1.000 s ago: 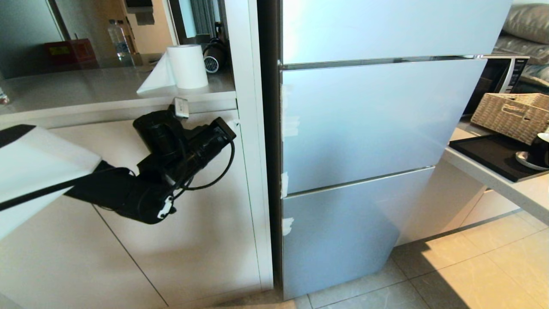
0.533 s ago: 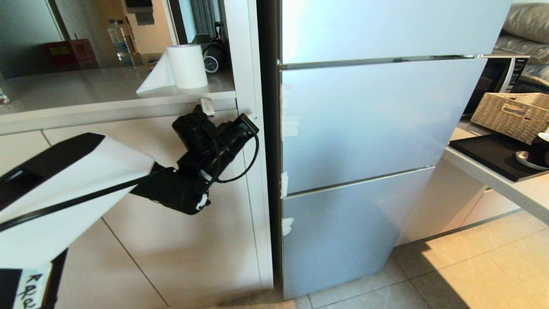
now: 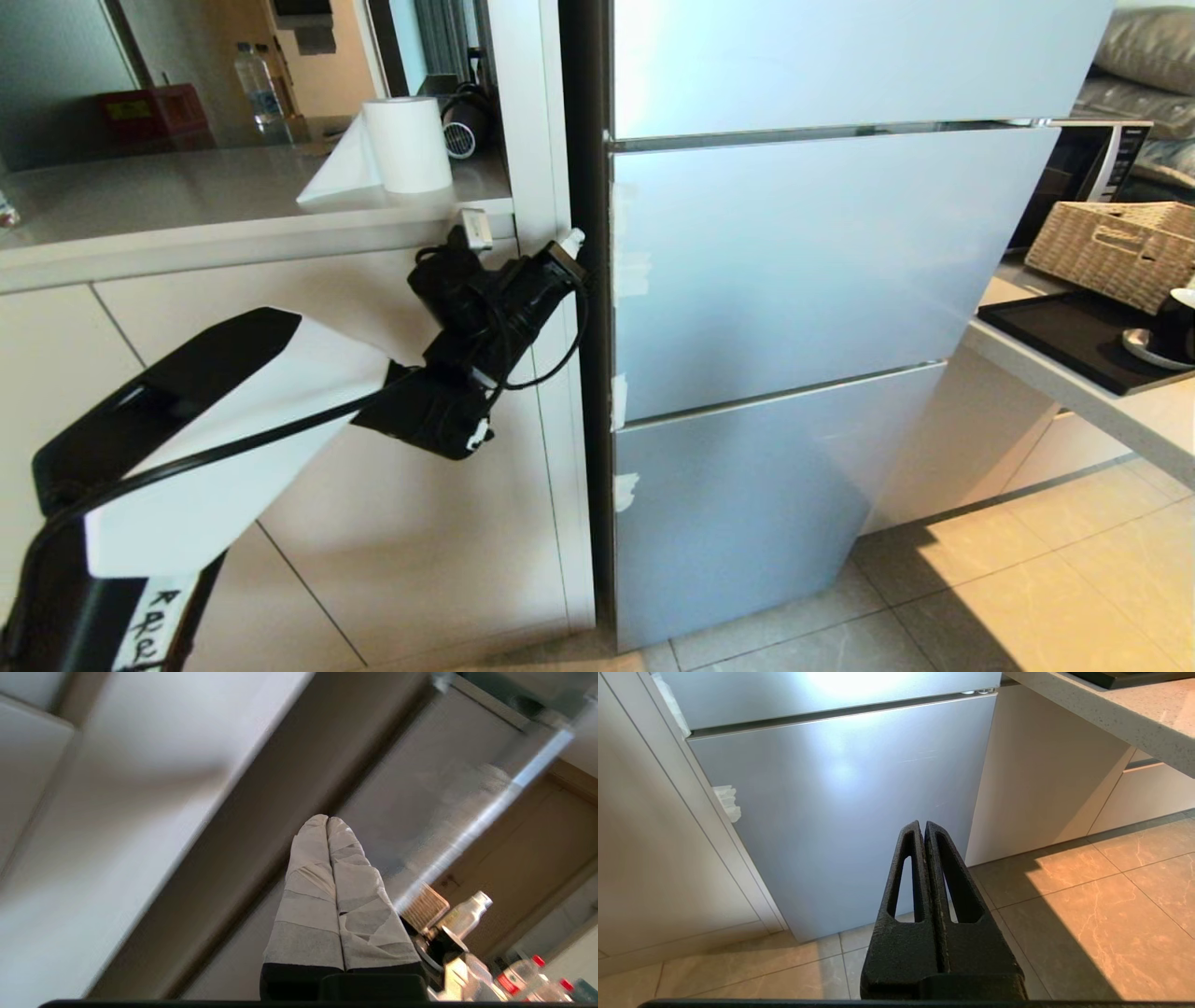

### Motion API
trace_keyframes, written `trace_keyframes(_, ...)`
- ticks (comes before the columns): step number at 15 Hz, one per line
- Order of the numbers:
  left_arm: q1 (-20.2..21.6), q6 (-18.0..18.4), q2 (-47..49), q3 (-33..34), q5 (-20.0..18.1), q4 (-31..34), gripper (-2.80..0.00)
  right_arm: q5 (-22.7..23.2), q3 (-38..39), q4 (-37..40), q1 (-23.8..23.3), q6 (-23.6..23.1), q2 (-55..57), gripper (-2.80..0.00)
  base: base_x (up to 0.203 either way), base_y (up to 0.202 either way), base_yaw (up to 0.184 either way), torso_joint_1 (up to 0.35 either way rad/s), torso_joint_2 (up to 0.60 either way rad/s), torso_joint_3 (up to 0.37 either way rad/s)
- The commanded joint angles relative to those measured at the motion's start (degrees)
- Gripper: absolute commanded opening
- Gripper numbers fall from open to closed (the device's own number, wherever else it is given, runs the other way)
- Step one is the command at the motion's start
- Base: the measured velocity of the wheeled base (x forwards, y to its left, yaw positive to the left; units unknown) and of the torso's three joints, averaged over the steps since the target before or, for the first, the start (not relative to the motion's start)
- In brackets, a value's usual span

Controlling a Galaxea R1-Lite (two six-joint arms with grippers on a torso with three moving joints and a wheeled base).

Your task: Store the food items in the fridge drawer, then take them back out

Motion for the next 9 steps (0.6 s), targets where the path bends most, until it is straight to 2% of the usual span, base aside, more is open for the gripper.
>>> trace_keyframes(1, -0.26, -0.18, 1.63, -1.97, 0.03, -0.29, -2.8, 0.0, 0.0, 0.02, 0.01, 0.01, 0.05, -2.8, 0.0, 0.0, 0.0, 0.0, 0.0, 0.0)
trace_keyframes(3, -0.27, 0.37, 3.16, -3.91, 0.21, 0.95, -2.8, 0.0, 0.0, 0.02, 0.01, 0.01, 0.09, -2.8, 0.0, 0.0, 0.0, 0.0, 0.0, 0.0)
trace_keyframes(6, -0.9, 3.18, 4.06, -5.14, 0.22, 1.09, -2.8, 0.0, 0.0, 0.02, 0.01, 0.01, 0.01, -2.8, 0.0, 0.0, 0.0, 0.0, 0.0, 0.0)
trace_keyframes(9, -1.66, 3.79, 4.19, -5.34, 0.48, 1.06, -2.8, 0.0, 0.0, 0.02, 0.01, 0.01, 0.09, -2.8, 0.0, 0.0, 0.0, 0.0, 0.0, 0.0)
